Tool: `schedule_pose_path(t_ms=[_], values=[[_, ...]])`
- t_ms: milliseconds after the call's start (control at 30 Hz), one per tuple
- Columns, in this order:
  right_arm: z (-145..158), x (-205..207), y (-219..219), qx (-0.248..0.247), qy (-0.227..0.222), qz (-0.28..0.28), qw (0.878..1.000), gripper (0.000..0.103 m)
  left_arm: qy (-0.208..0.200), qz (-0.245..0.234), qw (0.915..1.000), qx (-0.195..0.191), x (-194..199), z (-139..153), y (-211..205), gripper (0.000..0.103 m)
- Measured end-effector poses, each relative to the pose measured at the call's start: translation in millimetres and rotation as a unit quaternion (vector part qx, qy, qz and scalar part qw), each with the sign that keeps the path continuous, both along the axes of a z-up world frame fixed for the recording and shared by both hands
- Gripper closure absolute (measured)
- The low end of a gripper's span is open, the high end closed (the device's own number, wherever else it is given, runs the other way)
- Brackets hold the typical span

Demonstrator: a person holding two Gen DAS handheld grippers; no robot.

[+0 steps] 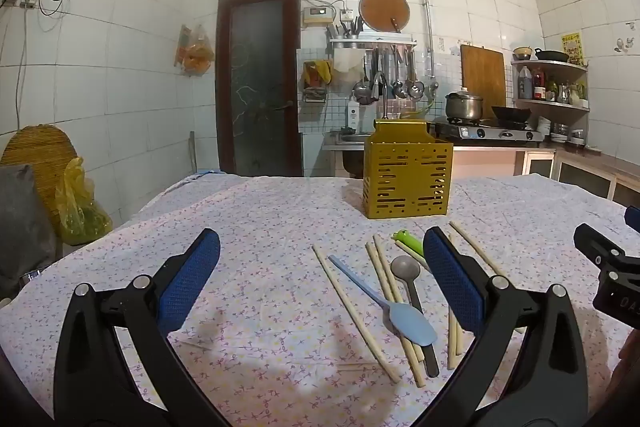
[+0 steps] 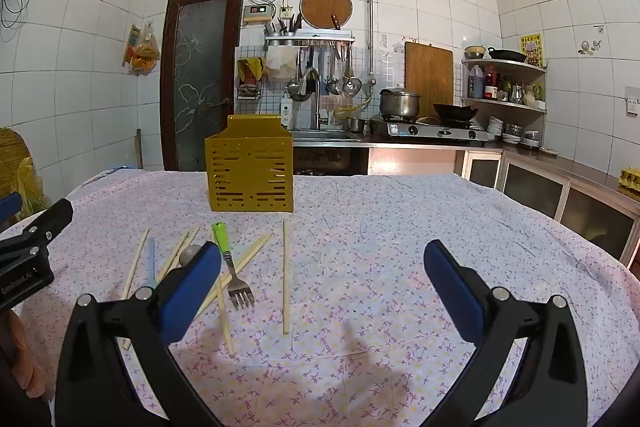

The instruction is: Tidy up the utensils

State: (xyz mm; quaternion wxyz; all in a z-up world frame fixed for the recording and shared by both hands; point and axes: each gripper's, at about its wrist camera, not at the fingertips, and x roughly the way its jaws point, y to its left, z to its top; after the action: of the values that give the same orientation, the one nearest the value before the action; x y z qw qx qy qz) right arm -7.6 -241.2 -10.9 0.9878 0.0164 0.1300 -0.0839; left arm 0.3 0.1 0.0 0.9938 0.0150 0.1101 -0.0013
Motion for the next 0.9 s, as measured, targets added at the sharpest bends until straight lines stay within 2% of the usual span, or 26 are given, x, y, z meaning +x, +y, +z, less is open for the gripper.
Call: schedule_pose_path(t_ms=[900], values=[[4.7,-2.4,-3.4,0.001,-0.008,-0.001,1.0,0.004,-0.005,0.0,1.0,-0.003,-0.5,0.1,0.3,0.005]])
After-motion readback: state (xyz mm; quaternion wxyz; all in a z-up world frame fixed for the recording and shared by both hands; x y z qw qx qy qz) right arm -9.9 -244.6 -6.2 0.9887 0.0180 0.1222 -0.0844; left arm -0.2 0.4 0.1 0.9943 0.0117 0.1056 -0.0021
